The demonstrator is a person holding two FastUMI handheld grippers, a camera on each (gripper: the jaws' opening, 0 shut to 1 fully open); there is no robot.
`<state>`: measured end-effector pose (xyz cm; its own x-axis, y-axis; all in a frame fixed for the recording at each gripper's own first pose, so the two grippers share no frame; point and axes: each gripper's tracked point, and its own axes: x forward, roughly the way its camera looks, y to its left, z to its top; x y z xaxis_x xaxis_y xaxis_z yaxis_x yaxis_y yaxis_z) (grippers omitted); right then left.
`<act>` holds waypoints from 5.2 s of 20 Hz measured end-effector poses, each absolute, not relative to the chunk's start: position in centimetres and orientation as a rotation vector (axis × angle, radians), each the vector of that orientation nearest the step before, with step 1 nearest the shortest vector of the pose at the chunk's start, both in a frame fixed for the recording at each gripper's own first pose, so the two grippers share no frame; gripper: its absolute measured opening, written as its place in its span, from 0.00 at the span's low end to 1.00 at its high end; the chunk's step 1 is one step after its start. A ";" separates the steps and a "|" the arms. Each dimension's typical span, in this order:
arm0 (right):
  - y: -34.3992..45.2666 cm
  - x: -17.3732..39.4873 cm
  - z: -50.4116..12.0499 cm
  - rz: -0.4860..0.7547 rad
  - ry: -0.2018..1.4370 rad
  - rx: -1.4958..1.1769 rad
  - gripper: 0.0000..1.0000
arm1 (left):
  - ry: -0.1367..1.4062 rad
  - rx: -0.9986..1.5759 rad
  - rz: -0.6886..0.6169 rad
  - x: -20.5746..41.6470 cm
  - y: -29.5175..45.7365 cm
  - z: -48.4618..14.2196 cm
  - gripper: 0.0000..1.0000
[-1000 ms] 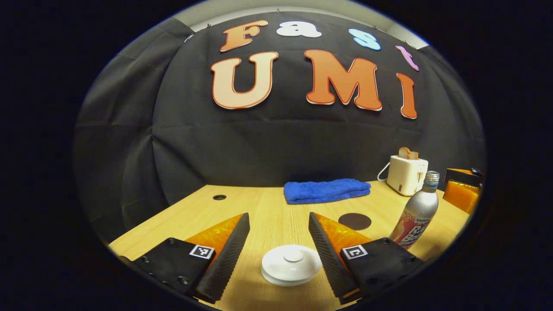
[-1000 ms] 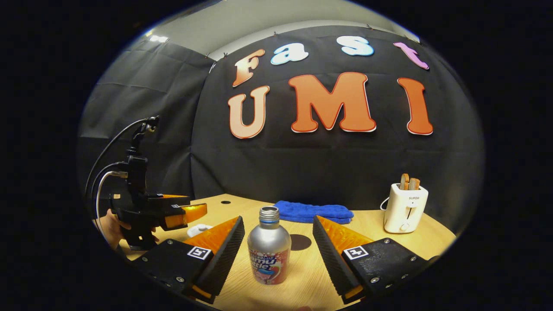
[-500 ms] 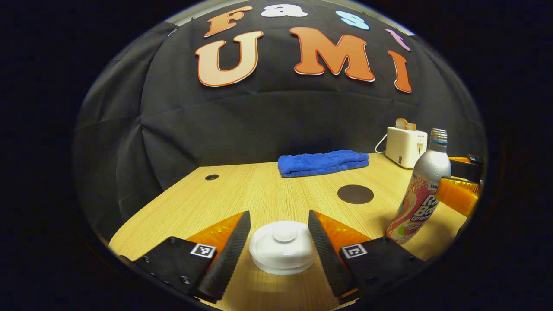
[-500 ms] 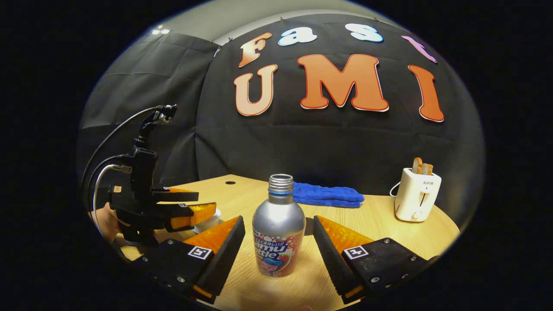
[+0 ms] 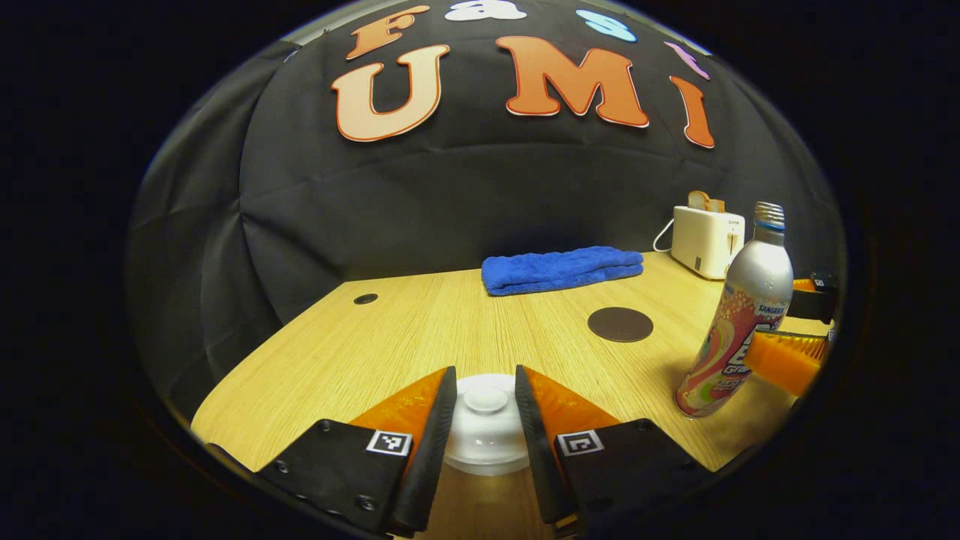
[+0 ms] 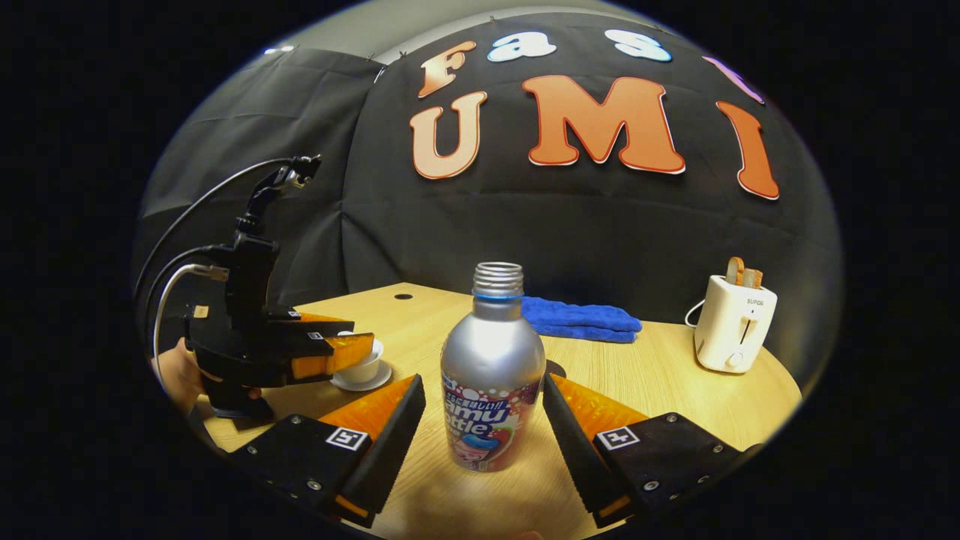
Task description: Open the teacup lid with one hand, grasp the water bottle and pour water into the teacup with the other hand; after pouring, place the water bottle on the coaster and then close the teacup lid.
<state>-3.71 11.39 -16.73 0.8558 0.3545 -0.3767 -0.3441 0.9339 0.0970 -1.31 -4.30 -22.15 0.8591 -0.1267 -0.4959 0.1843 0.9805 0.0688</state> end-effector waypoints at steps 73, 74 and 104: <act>19.5 6.9 -14.3 0.355 -0.086 -1.531 0.76 | 0.351 -0.009 0.150 -3.9 14.5 -18.1 0.33; 19.7 7.1 -14.0 0.353 -0.102 -1.552 0.75 | 0.353 -0.009 0.151 -3.9 14.5 -18.2 0.33; 21.0 7.9 -11.2 0.313 -0.360 -1.795 0.75 | 0.329 -0.008 0.172 -4.3 15.4 -17.1 0.33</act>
